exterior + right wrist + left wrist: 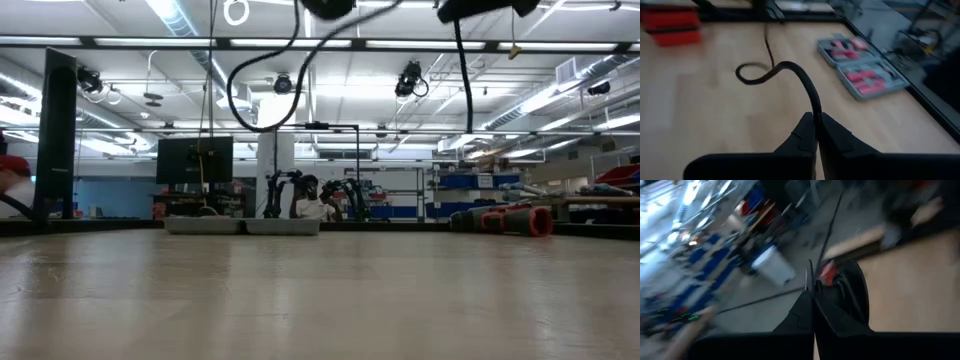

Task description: Coil cords

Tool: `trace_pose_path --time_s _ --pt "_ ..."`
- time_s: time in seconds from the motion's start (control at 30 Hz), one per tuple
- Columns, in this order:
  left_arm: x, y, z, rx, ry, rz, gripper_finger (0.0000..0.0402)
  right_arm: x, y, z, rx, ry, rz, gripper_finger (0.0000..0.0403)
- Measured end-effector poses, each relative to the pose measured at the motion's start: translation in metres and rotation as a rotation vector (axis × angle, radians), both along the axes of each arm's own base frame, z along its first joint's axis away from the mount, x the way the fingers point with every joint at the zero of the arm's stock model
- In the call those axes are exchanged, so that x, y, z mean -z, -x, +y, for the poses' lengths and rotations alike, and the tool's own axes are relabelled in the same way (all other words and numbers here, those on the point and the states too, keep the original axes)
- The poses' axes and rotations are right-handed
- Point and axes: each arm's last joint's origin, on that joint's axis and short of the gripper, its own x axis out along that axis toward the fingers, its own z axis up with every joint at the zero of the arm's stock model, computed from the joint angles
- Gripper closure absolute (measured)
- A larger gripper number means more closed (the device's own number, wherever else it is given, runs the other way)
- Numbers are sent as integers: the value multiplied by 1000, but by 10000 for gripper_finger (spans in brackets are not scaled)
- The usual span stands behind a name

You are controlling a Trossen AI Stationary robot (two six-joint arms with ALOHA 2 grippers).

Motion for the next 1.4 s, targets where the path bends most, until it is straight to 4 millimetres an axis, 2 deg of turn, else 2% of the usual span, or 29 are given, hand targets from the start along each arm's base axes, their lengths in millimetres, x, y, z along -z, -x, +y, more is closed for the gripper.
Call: trace_pose_path --time_s 0.13,0.33,0.6,0.83,1.0,1.2,1.4 --pt "10 1 12 -50 -82 150 401 -14 8 7 -49 -12 -37 399" --pt "29 10 17 -69 -169 394 401 -34 30 6 -51 -3 -106 399" --pt "46 25 14 -78 -80 520 401 -50 56 -11 24 72 -148 399" --pt "48 25 -12 174 224 450 401 -40 68 -44 180 138 -34 399" --pt "34 16 -31 347 335 273 402 -32 62 -57 264 138 31 399" --pt "7 5 -35 378 294 -11 401 -20 43 -56 294 129 74 399" --pt "-11 2 -22 176 112 -149 402 -7 19 -38 216 78 92 399"
